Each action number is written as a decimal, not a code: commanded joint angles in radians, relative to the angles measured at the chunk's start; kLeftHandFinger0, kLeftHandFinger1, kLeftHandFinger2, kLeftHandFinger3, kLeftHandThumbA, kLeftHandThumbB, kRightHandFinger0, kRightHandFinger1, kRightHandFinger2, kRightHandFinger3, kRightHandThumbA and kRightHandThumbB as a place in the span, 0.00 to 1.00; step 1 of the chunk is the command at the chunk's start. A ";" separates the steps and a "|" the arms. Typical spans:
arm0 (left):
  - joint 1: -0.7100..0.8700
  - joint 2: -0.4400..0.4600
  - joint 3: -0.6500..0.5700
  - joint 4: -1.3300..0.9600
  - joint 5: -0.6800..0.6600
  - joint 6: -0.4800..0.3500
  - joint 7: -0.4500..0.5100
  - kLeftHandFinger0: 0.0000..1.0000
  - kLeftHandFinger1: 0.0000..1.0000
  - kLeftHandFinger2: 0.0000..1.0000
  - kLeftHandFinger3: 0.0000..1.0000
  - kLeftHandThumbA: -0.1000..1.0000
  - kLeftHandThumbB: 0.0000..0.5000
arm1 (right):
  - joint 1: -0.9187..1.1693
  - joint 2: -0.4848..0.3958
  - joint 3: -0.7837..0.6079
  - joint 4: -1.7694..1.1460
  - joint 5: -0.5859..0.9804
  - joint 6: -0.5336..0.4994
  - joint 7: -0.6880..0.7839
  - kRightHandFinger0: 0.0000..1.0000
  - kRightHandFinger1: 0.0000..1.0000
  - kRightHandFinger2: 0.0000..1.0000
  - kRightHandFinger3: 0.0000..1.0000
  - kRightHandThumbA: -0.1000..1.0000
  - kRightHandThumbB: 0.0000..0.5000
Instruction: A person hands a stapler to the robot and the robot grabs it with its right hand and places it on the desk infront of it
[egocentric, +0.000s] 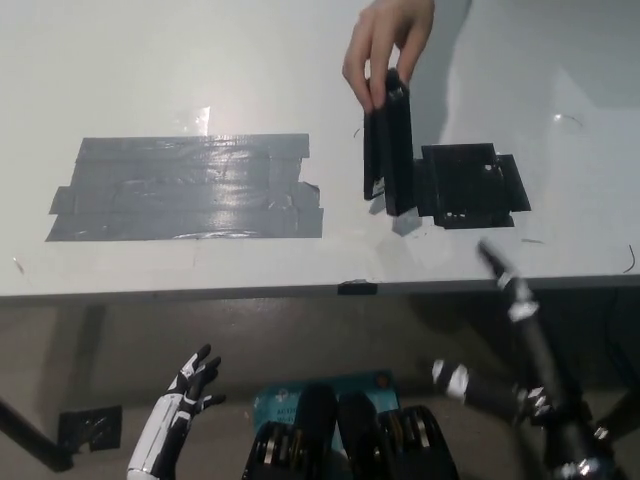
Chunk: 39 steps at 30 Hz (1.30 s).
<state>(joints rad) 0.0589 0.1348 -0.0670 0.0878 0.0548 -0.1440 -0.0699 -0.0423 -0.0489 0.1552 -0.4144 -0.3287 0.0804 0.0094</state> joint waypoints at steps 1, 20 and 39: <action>-0.010 0.011 0.002 -0.025 0.000 -0.030 -0.012 0.86 0.97 0.98 0.99 0.96 0.82 | -0.122 0.012 -0.050 -0.041 -0.021 0.093 -0.005 1.00 1.00 1.00 1.00 1.00 0.57; -0.031 0.011 0.008 -0.047 -0.010 0.012 -0.016 0.82 0.95 0.95 0.95 0.88 0.80 | -0.583 0.048 -0.144 0.571 0.038 0.187 -0.057 1.00 1.00 1.00 1.00 1.00 0.70; -0.053 0.012 0.013 -0.048 -0.011 0.025 -0.017 0.74 0.89 0.91 0.94 0.80 0.80 | -0.667 0.039 -0.151 0.727 0.029 0.314 -0.104 0.00 0.39 0.80 0.66 0.00 0.36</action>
<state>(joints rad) 0.0262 0.1361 -0.0592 0.0696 0.0532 -0.1104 -0.0719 -0.6723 -0.0069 0.0089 0.3388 -0.2948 0.3618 -0.0597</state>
